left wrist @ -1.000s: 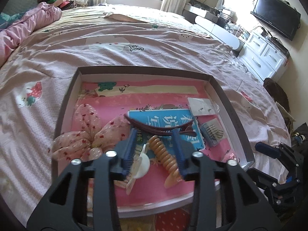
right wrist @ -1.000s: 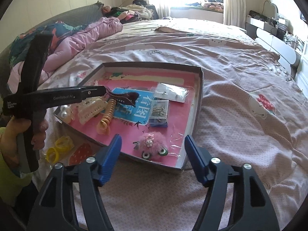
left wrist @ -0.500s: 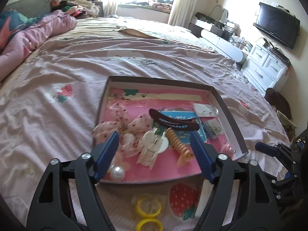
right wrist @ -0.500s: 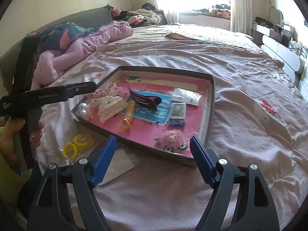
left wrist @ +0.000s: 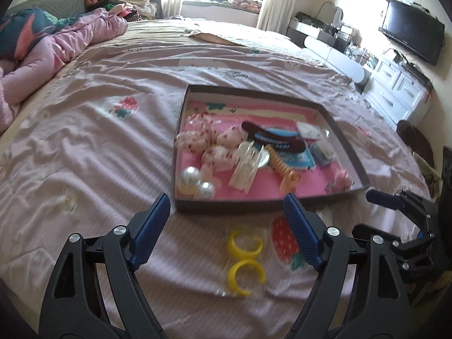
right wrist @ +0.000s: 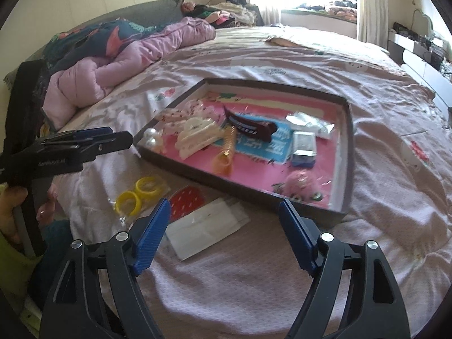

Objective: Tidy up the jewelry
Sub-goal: 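Withdraw both open grippers from the tray toward the last accessories, then grasp the bagged yellow rings with the left gripper while the right grasps the clear plastic packet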

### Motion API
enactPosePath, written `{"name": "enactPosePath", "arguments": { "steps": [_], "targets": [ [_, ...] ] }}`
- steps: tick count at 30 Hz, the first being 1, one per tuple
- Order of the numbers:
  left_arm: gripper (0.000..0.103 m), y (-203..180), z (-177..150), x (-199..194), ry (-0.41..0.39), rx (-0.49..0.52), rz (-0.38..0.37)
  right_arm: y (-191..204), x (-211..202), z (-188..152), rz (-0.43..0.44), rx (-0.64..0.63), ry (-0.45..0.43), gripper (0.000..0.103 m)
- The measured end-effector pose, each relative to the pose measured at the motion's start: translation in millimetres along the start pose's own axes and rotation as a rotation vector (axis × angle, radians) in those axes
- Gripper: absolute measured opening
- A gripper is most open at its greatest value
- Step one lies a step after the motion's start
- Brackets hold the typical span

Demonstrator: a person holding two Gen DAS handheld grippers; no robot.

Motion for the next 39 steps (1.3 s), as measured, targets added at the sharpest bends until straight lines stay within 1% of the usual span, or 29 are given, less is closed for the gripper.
{"name": "enactPosePath", "arguments": {
  "steps": [7,15,20,22,26,27,28,29,31,32,34,35,37,38,39],
  "targets": [
    [0.073,2,-21,1,0.034,0.020,0.015,9,12,-7,0.014,0.004,0.039,0.076],
    [0.073,-2,-41,9,0.081,0.027,-0.012,11,15,-11,0.006,0.010,0.055,0.076],
    [0.073,-9,-49,19,0.115,0.052,-0.018,8,20,-12,0.017,0.040,0.073,0.076],
    [0.068,-9,-51,24,0.136,0.054,-0.022,5,23,-13,0.028,0.061,0.084,0.076],
    [0.053,-13,-55,34,0.178,0.076,-0.005,1,32,-14,0.048,0.104,0.122,0.076],
    [0.044,-13,-56,35,0.180,0.077,-0.003,0,35,-14,0.053,0.119,0.133,0.075],
    [0.037,-12,-56,34,0.180,0.072,-0.008,0,38,-14,0.064,0.131,0.142,0.075],
    [0.037,-9,-56,34,0.180,0.062,-0.017,1,40,-14,0.070,0.140,0.150,0.074],
    [0.032,-5,-56,32,0.176,0.046,-0.025,4,47,-14,0.078,0.157,0.170,0.071],
    [0.031,-3,-55,30,0.168,0.035,-0.034,5,50,-14,0.081,0.160,0.176,0.070],
    [0.031,-3,-54,26,0.152,0.025,-0.042,10,57,-13,0.064,0.150,0.183,0.063],
    [0.031,-1,-53,22,0.143,0.018,-0.049,14,60,-13,0.055,0.134,0.174,0.060],
    [0.031,2,-52,17,0.131,0.005,-0.052,19,61,-12,0.046,0.112,0.164,0.051],
    [0.031,2,-50,14,0.120,-0.001,-0.052,21,60,-12,0.051,0.099,0.158,0.049],
    [0.031,3,-49,11,0.113,-0.005,-0.055,24,59,-12,0.062,0.082,0.154,0.044]
  ]
}}
Point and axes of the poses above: each gripper's, at about its wrist camera, not at the fingertips, and x roughly the way its jaws point, y to its left, z to its top, the point moved 1 cm from there along x, roughly the way its jaws point, and after that the axes turned 3 degrees about z, right-handed, at the moved point
